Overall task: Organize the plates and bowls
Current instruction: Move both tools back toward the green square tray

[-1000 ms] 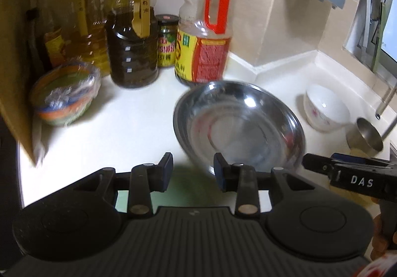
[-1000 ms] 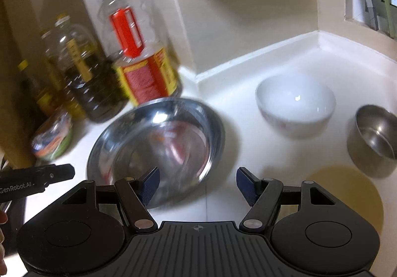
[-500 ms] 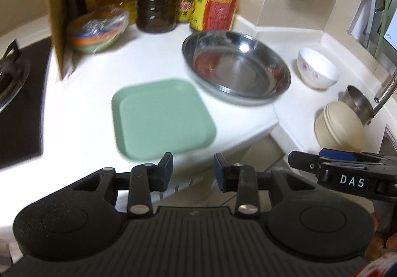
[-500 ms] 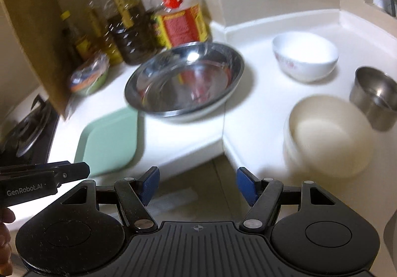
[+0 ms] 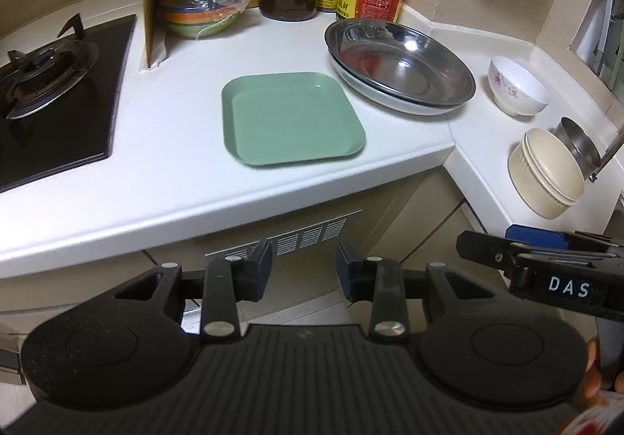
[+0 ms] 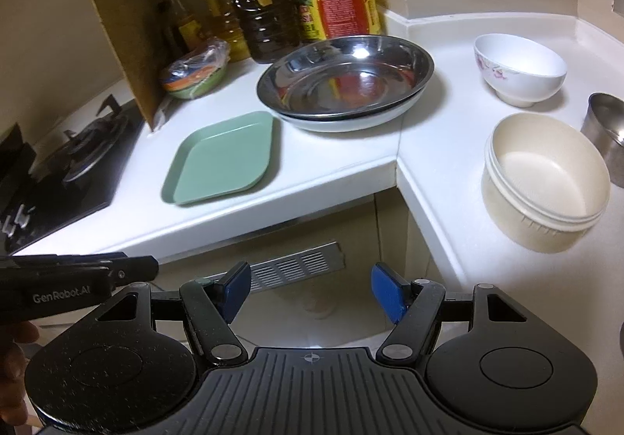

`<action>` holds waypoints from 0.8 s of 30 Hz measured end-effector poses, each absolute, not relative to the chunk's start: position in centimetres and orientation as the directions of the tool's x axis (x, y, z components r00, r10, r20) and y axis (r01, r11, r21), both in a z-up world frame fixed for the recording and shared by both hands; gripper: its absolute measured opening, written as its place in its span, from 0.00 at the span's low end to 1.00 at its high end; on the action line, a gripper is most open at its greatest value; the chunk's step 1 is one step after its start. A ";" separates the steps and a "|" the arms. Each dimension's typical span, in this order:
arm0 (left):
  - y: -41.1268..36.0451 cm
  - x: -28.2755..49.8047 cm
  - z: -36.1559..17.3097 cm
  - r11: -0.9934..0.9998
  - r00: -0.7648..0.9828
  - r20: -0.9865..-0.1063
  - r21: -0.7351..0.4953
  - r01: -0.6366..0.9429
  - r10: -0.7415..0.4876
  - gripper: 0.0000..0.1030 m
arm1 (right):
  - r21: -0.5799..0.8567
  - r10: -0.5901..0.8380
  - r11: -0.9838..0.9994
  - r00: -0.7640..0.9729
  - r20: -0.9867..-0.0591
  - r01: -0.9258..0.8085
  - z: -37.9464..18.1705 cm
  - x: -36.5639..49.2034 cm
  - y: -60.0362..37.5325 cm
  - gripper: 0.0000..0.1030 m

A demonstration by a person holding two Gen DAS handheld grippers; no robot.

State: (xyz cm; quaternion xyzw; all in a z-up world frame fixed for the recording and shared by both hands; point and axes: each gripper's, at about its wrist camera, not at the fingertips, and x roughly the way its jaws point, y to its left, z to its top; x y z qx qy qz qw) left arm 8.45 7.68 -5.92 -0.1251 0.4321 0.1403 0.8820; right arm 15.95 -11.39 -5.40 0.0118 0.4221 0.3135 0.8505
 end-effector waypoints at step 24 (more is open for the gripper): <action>8.1 9.4 -6.3 0.938 0.582 -0.804 -0.096 -0.332 0.124 0.31 | 0.287 0.546 0.801 0.444 -0.711 -0.525 -5.2 15.4 -11.4 0.75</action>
